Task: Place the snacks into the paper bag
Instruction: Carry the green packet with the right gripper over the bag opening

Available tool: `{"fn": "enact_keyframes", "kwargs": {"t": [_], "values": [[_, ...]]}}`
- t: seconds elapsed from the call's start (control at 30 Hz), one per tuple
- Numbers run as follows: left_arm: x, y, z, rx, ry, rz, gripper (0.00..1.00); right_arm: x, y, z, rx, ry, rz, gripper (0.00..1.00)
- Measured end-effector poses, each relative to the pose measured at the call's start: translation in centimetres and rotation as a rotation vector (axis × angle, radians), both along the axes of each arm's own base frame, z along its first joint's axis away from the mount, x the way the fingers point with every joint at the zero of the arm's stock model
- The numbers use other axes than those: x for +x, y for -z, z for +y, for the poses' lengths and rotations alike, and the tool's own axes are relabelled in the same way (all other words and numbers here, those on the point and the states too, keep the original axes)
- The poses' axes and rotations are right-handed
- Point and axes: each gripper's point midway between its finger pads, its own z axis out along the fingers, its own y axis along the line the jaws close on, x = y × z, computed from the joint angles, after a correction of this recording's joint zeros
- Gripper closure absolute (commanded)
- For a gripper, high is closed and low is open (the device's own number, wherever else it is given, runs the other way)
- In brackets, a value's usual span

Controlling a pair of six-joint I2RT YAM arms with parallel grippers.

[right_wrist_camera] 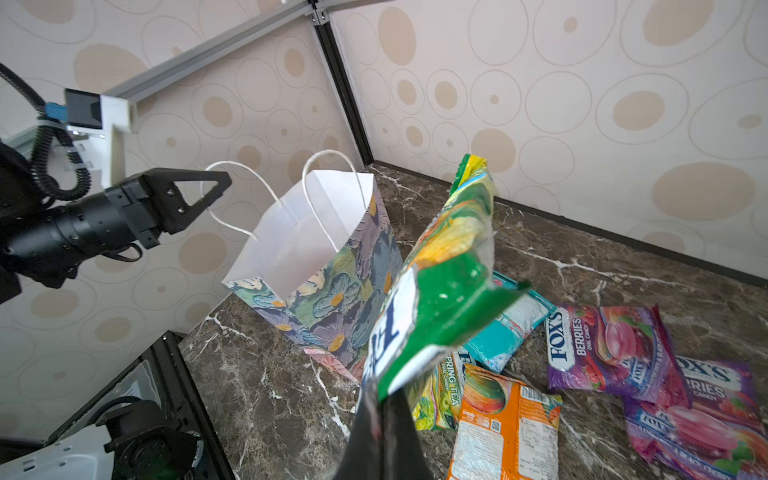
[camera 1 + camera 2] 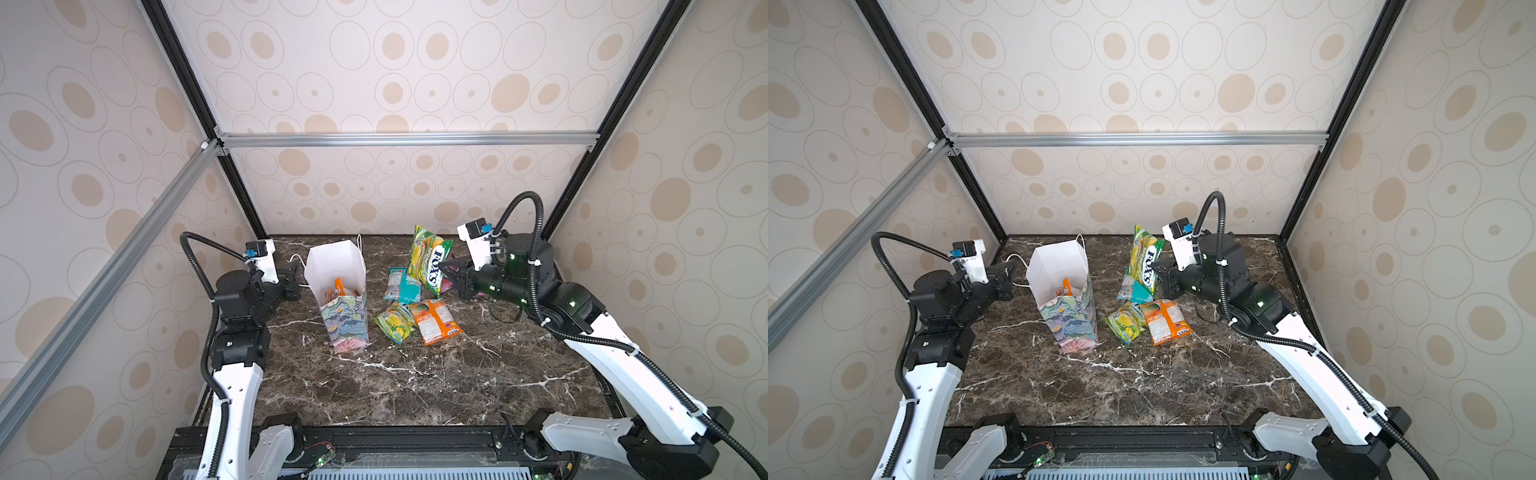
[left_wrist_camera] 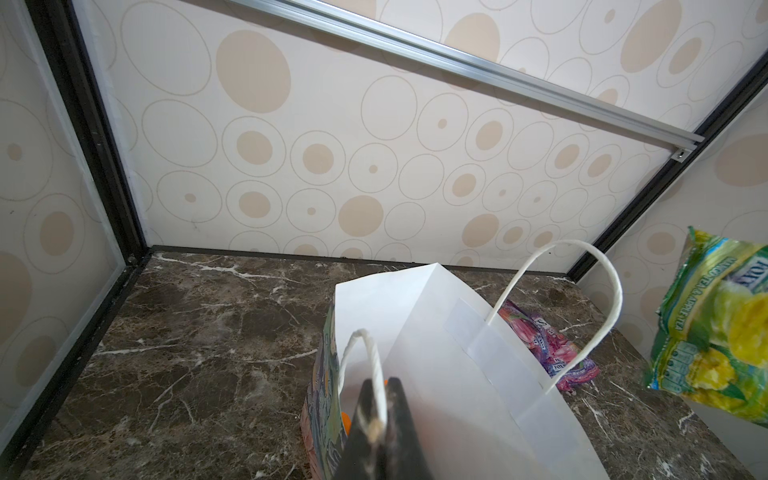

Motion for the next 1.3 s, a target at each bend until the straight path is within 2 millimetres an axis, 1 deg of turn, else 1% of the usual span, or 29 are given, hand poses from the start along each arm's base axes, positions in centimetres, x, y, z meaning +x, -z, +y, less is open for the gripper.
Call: {"fn": "enact_keyframes", "kwargs": {"t": [0.17, 0.5, 0.67, 0.73, 0.93, 1.1, 1.23, 1.3], "values": [[0.0, 0.0, 0.0, 0.0, 0.0, 0.0, 1.0, -0.5, -2.2, 2.0, 0.0, -0.062, -0.034, 1.0], [0.0, 0.0, 0.0, 0.0, 0.0, 0.0, 1.0, -1.4, -5.2, 5.5, 0.008, -0.153, -0.106, 1.0], [0.0, 0.0, 0.0, 0.0, 0.0, 0.0, 1.0, -2.1, -7.0, 7.9, 0.01, -0.21, -0.154, 1.0], [0.0, 0.0, 0.0, 0.0, 0.0, 0.0, 1.0, -2.3, -7.4, 8.8, 0.009, -0.228, -0.167, 1.0], [0.0, 0.0, 0.0, 0.0, 0.0, 0.0, 1.0, -2.6, -7.5, 11.2, 0.002, -0.27, -0.178, 1.0], [-0.1, -0.1, 0.0, 0.0, 0.0, -0.003, 1.0, -1.9, -7.1, 13.0, -0.017, -0.262, -0.174, 1.0], [-0.2, -0.2, 0.0, 0.001, -0.001, -0.006, 1.0, -0.9, -6.2, 15.0, -0.083, -0.208, -0.166, 1.0], [-0.2, -0.3, 0.0, 0.001, -0.001, -0.009, 1.0, -0.4, -5.3, 16.0, -0.135, -0.176, -0.169, 1.0]]}}
